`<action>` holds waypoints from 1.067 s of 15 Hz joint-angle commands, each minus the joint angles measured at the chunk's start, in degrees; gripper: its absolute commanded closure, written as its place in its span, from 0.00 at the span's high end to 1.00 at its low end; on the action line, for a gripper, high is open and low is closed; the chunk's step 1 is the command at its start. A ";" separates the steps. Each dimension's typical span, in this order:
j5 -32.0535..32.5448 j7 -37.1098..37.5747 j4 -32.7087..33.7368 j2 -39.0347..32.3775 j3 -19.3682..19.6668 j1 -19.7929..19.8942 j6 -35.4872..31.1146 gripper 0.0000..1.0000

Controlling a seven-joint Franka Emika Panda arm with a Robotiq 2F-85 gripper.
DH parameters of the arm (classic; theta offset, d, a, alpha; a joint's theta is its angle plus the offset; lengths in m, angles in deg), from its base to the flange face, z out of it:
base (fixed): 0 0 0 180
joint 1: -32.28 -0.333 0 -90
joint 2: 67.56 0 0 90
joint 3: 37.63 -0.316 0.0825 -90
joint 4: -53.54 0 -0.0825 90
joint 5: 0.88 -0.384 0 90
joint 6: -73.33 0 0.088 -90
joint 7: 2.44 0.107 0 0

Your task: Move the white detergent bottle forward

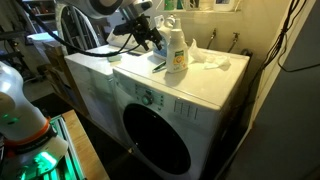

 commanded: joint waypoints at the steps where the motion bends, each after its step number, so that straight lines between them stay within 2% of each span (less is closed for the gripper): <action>1: -0.35 -1.16 3.93 -6.08 1.23 0.72 -7.63 1.00; 2: -1.33 -1.55 5.17 -7.08 1.46 0.53 -7.11 1.00; 3: -0.22 -0.24 2.78 -4.22 0.53 0.68 -5.89 1.00; 8: -0.17 -0.19 3.53 -5.01 0.29 0.69 -6.14 1.00; 14: 0.52 16.19 9.69 -12.90 -0.95 2.68 -13.06 1.00; 16: -0.30 18.92 11.05 -14.58 -0.95 2.28 -15.14 1.00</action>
